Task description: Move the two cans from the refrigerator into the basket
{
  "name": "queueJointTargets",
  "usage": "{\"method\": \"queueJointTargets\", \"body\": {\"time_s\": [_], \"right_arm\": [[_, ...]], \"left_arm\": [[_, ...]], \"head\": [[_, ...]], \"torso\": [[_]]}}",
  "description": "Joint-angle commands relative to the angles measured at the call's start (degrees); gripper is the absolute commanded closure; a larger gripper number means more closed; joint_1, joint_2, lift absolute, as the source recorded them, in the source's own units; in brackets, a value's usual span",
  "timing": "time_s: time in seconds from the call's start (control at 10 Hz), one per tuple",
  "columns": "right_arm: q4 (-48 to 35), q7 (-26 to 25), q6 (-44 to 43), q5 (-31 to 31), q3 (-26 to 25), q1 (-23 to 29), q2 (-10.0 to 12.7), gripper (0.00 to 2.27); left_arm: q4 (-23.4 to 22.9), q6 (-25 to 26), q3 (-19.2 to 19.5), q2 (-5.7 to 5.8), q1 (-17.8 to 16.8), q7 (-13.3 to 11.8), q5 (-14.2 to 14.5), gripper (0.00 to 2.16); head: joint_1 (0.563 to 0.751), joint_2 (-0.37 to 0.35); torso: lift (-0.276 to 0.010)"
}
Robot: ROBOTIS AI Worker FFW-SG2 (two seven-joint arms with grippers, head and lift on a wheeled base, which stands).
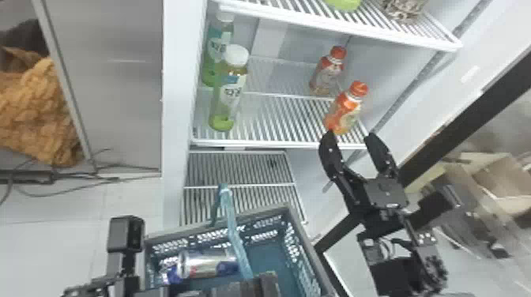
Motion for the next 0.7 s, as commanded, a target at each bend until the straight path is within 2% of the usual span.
{"method": "queueJointTargets", "body": {"time_s": [0.0, 0.6], "right_arm": [[0.07, 0.04, -0.51, 0.01, 0.11, -0.02, 0.00, 0.20], [0.21, -0.04, -1.21, 0.24, 0.11, -0.16, 0.00, 0.21]], "left_arm": [[0.00, -0.21, -0.01, 0.00, 0.00, 0.06, 0.19, 1.19], [0.00, -0.21, -0.35, 0.17, -0.28, -0.03, 0.19, 1.19]], "head": [[0.695, -0.350], [0.695, -0.350]], "torso": [[-0.276], [-0.276]]}}
